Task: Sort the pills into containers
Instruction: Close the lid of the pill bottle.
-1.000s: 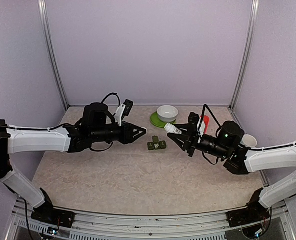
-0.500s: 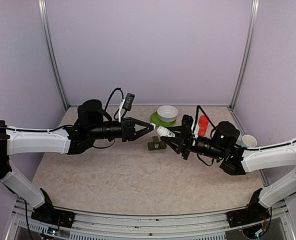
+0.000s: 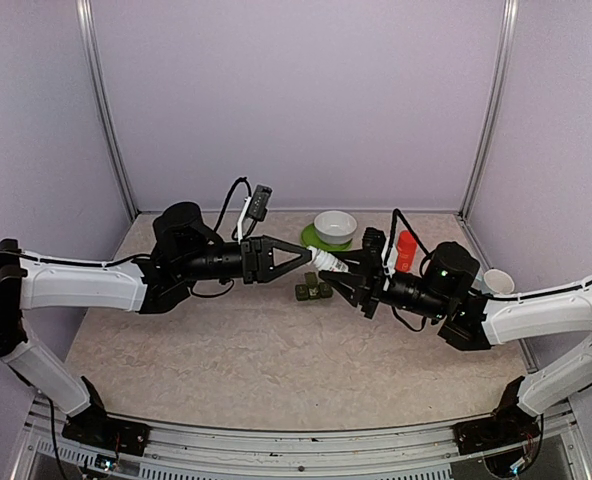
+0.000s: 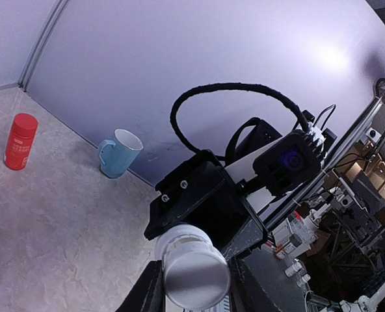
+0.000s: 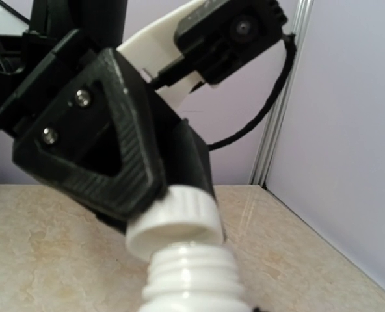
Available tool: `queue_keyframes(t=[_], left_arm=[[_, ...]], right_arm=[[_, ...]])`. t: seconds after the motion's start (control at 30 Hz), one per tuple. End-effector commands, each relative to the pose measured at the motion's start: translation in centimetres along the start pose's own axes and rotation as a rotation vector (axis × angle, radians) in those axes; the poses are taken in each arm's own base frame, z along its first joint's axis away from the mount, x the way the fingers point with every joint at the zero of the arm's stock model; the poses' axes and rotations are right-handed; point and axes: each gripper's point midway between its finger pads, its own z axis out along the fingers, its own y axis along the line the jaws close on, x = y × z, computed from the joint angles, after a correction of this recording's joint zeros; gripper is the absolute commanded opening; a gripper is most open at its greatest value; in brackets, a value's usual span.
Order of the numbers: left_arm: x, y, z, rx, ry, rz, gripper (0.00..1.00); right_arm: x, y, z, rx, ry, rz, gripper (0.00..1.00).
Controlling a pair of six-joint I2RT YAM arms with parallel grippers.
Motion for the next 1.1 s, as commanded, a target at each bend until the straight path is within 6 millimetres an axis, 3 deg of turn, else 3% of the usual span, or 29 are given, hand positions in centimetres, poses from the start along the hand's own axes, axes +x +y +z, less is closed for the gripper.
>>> queue_keyframes(t=[0.0, 0.6, 0.83, 1.07], left_arm=[[0.4, -0.5, 0.4, 0.037, 0.004, -0.005, 0.30], [1.2, 0.7, 0.9, 0.007, 0.030, -0.042, 0.30], [2.6, 1.8, 1.5, -0.002, 0.100, -0.156, 0.29], [2.8, 1.8, 1.5, 0.029, 0.127, -0.202, 0.28]], right_arm=[[-1.6, -0.1, 0.6, 0.007, -0.050, -0.021, 0.22], [-1.4, 0.2, 1.4, 0.013, -0.034, -0.047, 0.22], [-0.2, -0.8, 2.2, 0.126, 0.058, -0.226, 0.21], [-0.1, -0.4, 2.7, 0.213, 0.103, -0.364, 0.20]])
